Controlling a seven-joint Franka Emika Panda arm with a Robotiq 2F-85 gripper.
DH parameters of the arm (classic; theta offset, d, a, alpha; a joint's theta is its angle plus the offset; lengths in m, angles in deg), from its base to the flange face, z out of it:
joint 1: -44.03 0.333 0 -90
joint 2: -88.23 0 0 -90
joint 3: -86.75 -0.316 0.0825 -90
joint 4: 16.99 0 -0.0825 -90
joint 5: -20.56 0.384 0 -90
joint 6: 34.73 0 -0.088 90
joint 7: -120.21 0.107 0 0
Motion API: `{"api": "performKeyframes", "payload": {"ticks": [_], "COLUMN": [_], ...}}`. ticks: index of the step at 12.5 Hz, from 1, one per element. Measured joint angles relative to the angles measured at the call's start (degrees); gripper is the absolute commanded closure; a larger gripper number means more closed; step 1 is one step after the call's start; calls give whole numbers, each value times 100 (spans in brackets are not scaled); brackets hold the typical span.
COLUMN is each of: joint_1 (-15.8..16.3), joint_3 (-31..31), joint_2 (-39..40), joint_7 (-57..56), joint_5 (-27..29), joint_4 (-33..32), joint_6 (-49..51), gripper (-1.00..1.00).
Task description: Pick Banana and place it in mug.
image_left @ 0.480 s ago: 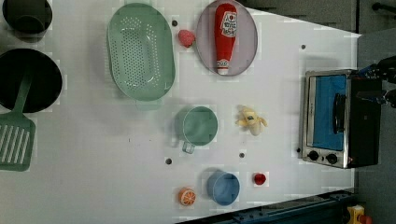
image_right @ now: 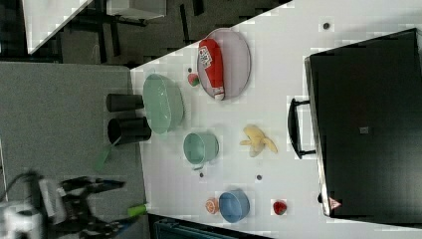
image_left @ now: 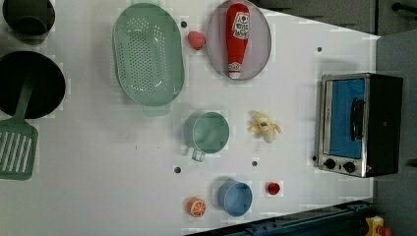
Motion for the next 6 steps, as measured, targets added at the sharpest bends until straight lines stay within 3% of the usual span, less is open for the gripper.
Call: {"api": "performKeyframes", "payload": {"ticks": [3,6], "joint_1": [-42,78], "joint_3": [-58,72], "joint_2": [-115,506], "joint_7": [-200,-753], "joint_5": [-22,149], "joint_4": [-168,-1097], "joint_6": [-992,-1966], "gripper": [-100,-100]}}
